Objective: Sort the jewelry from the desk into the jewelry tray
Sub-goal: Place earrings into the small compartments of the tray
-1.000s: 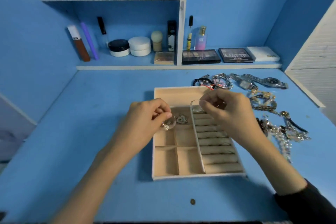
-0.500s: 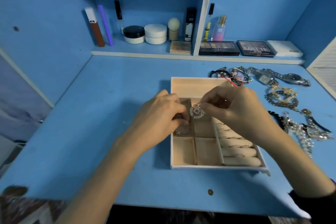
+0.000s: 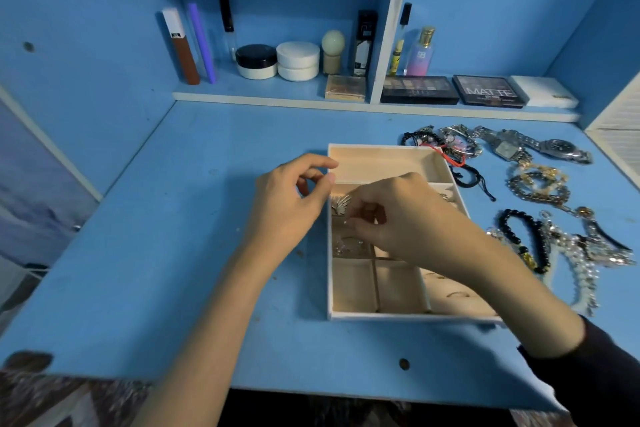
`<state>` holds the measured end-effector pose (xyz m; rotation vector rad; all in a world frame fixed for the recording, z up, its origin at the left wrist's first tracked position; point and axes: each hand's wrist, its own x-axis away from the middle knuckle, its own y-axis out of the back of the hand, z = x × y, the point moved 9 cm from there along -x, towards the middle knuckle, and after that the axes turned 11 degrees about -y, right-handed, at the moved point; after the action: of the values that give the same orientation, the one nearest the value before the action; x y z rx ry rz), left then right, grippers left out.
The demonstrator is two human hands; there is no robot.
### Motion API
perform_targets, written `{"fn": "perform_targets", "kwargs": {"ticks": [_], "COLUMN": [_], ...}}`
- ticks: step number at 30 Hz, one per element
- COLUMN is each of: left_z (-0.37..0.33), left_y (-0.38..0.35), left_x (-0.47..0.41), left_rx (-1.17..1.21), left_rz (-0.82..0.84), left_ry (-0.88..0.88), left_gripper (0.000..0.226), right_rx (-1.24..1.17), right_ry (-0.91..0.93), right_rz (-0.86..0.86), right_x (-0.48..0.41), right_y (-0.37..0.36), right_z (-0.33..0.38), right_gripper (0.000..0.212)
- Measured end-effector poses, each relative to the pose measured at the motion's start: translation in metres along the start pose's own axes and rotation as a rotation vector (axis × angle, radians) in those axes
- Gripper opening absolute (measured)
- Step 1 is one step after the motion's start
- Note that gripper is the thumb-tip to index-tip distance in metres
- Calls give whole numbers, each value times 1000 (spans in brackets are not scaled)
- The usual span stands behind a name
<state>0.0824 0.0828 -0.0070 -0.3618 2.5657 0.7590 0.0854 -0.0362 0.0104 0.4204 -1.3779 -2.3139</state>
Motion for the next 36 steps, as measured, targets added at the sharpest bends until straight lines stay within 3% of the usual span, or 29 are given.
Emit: {"fn": "perform_targets", "kwargs": {"ticks": [13,21,26,31,36], "left_z": [-3,-14,-47,-85,-105], "left_y": [1,-8,-31,-72,-123], "left_x": [1,-1,-8,-14,-16], "left_rx": [-10,-51,-63,-75,-150], "left_rz": [-17,37,112,208,393], "left_ry": [-19,-60,-143,-244,-272], "left_gripper": [14,14,14,13,18], "right_rx": [172,35,-89,-128,-224], "right_ry": [107,87,9,-107,-281], "right_rz": [-153,-271,-331,-402,-475], "right_x": [5,12,26,50,76], "right_y": [-1,16,39,70,97], "right_z": [10,-6,-39,-93,-150], "right_gripper": [5,13,15,4,8]}}
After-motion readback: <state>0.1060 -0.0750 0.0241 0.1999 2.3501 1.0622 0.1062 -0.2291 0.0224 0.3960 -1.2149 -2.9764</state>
